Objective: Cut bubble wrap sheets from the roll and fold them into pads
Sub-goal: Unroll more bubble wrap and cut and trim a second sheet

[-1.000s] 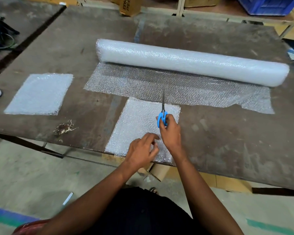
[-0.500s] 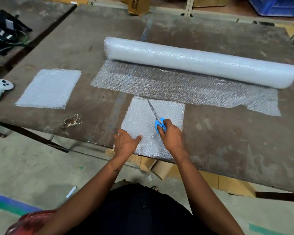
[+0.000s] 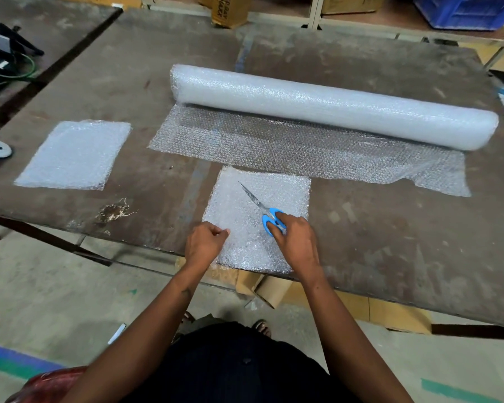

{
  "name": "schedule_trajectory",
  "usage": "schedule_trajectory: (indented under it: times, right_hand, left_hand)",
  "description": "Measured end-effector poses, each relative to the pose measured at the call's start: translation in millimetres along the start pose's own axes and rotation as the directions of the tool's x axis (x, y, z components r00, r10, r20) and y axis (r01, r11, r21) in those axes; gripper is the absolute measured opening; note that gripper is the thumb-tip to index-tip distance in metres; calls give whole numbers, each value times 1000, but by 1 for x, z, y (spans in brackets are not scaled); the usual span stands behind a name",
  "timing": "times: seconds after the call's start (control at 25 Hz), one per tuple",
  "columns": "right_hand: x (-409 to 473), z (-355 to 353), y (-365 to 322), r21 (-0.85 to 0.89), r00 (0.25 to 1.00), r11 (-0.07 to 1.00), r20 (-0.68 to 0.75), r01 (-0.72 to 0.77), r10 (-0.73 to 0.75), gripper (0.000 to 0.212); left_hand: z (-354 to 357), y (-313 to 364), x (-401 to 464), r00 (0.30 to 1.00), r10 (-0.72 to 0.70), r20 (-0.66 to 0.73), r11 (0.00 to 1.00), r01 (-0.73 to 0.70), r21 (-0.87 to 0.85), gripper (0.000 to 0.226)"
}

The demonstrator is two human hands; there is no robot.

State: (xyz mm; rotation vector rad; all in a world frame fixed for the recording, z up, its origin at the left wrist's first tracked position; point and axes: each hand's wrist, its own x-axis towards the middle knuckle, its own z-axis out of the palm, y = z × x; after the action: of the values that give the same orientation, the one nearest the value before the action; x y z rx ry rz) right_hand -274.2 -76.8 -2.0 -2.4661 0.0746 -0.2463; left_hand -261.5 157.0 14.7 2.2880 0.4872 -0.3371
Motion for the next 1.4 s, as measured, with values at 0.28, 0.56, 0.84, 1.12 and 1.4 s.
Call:
schedule_trajectory:
  times: [0.28, 0.56, 0.84, 1.12, 1.4]
  right_hand:
    - [2, -26, 33, -117, 968, 973, -179, -199, 177, 38]
    - [1, -52, 64, 1, 842, 877, -277, -481, 463, 33]
    - [-1, -59, 75, -91, 808, 825, -286, -558, 515, 31]
    - [11, -59, 75, -216, 777, 747, -220, -629, 590, 42]
    - [17, -61, 72, -239, 812, 776, -165, -584, 560, 23]
  left_hand:
    - [-8, 14, 3, 986, 9, 164, 884, 69, -462, 21]
    - [-14, 0, 20, 988, 40, 151, 997, -29, -78, 43]
    - [-5, -8, 3, 972, 230, 44, 927, -233, 293, 77]
    - [24, 3, -2, 826, 521, 217, 679, -554, 481, 77]
    - [40, -12, 12, 822, 455, 341, 649, -569, 505, 83]
